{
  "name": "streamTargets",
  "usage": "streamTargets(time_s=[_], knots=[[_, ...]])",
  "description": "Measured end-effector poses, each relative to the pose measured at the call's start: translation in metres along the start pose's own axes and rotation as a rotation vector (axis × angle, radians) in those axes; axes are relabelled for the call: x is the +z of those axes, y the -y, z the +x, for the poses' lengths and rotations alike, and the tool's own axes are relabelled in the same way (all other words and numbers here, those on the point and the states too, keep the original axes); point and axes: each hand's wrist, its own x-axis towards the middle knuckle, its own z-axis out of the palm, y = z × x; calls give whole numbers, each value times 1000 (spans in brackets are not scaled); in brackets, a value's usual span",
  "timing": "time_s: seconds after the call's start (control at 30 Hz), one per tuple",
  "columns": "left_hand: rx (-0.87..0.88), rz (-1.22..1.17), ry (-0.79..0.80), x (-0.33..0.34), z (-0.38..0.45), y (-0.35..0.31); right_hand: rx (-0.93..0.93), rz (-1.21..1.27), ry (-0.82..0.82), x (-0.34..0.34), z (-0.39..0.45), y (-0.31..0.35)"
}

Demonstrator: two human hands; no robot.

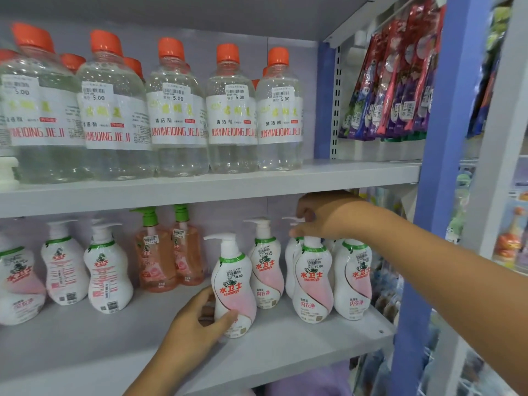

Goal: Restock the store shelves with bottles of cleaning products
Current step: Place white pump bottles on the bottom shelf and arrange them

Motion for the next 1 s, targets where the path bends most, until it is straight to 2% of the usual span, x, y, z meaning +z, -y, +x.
streamTargets(time_s=[0.17,0.53,0.8,0.9,1.0], knots=[[-25,0,-19,1,1,0,-38,-64,95,0,1,-3],[41,12,-40,44,-4,-15,-108,5,101,4,8,-23],[102,85,-112,78,-2,-28,-172,58,-3,0,-13,-10],[58,97,-71,72,-7,-35,-170,153,-46,0,-17,4],[2,147,-153,44,-13,-36,-199,247,-95,-2,-22,25]])
